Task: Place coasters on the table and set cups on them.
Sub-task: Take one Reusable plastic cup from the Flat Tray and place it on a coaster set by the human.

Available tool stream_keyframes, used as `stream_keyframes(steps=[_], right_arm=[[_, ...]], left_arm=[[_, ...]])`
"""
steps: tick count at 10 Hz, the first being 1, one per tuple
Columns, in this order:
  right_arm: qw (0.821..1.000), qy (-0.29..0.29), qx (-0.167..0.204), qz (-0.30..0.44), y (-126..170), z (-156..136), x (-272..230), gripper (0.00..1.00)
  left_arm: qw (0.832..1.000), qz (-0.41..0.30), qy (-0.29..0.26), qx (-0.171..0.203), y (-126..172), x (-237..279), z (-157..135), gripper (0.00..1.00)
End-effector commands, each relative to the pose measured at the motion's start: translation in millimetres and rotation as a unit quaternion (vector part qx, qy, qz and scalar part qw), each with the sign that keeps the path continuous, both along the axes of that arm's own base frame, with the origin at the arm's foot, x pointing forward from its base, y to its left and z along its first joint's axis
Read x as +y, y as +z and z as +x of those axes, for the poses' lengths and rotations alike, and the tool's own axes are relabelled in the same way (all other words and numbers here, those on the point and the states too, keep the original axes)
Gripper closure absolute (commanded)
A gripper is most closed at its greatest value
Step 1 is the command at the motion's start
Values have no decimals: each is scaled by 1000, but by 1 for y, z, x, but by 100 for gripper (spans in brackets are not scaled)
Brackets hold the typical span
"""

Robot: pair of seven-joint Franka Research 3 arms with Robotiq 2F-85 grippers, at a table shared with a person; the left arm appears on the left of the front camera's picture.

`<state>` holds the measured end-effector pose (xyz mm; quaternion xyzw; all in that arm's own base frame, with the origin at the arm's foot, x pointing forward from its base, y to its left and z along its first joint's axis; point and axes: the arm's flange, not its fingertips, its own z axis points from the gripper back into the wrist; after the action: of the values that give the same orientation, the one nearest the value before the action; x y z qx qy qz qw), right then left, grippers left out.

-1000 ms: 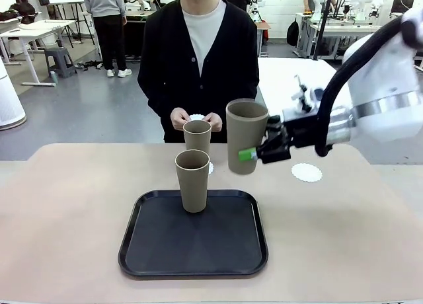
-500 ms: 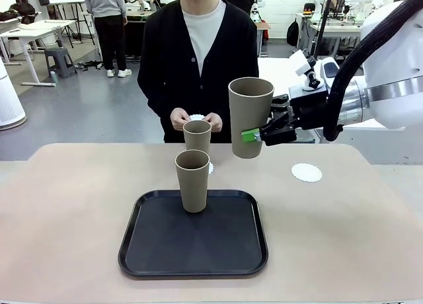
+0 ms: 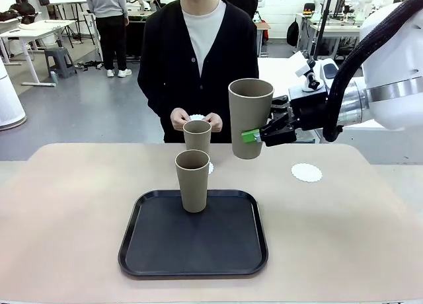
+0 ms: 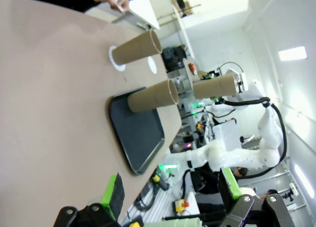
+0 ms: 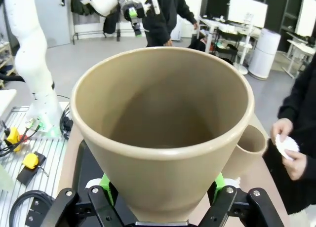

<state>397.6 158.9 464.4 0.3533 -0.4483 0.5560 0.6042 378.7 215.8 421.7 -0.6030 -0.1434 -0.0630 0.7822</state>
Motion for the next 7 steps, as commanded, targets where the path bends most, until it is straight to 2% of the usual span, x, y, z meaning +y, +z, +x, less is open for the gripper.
stream_keyframes(steps=[1, 3, 4, 5, 7], right_arm=[[998, -53, 7, 14, 6, 39, -60, 17], [993, -115, 26, 23, 3, 64, -133, 17], [991, -132, 27, -1, 4, 71, -166, 17], [987, -159, 37, -3, 9, 73, -191, 17], [981, -192, 35, 3, 17, 77, -225, 17]], left_arm=[[1000, 2, 1, 1, 0, 0, -2, 0], [1000, 2, 1, 1, 0, 0, -2, 0], [1000, 2, 1, 1, 0, 0, -2, 0], [1000, 2, 1, 1, 0, 0, -2, 0], [1000, 2, 1, 1, 0, 0, -2, 0]])
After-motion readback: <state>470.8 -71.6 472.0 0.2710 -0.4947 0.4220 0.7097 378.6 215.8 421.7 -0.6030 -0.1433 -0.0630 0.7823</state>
